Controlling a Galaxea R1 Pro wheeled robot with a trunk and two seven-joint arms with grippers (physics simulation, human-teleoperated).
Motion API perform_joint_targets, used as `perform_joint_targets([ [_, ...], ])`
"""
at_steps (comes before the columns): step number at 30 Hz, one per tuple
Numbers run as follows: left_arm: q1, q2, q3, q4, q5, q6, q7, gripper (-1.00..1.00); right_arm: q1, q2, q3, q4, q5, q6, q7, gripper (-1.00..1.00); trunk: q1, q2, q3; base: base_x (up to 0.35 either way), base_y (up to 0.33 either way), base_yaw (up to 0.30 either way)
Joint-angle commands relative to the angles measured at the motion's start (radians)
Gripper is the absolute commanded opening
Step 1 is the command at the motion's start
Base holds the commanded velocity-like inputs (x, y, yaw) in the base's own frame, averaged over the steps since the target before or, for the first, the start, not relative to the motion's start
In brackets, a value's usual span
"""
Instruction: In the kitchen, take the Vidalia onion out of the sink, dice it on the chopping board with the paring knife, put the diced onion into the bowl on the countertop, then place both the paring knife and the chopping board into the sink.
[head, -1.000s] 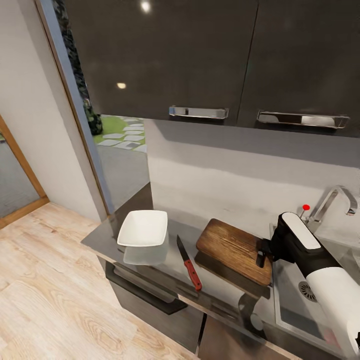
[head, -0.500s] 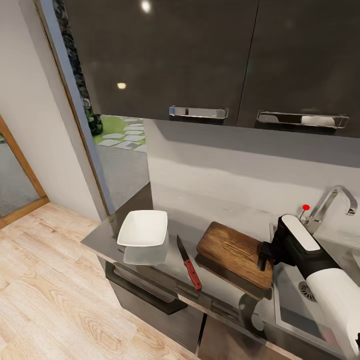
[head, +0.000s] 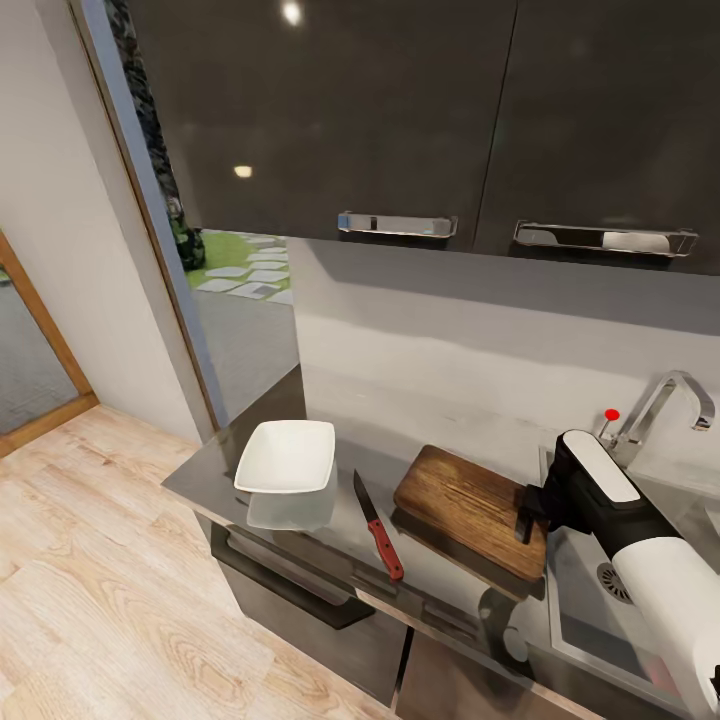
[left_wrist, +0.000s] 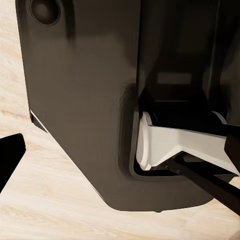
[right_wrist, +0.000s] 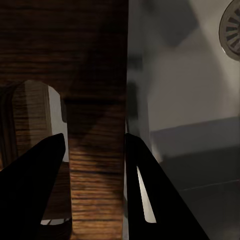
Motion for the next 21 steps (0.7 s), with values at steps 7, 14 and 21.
perform_joint_targets([
  [7,0.000,0.000,0.002,-0.001,0.001,-0.002,-0.001,1.00,-0.001,0.000,0.007,-0.001,-0.010,0.010,-0.010,-1.00,0.001,-0.002,-0.005,0.000,0.000,0.000],
  [14,0.000,0.000,0.002,-0.001,0.001,-0.002,-0.001,1.00,-0.001,0.000,0.009,-0.001,-0.011,0.010,-0.010,-1.00,0.001,-0.002,-0.005,0.000,0.000,0.000],
  [21,0.000,0.000,0.002,-0.001,0.001,-0.002,-0.001,1.00,-0.001,0.000,0.009,-0.001,-0.011,0.010,-0.010,-1.00,0.001,-0.002,-0.005,0.000,0.000,0.067],
])
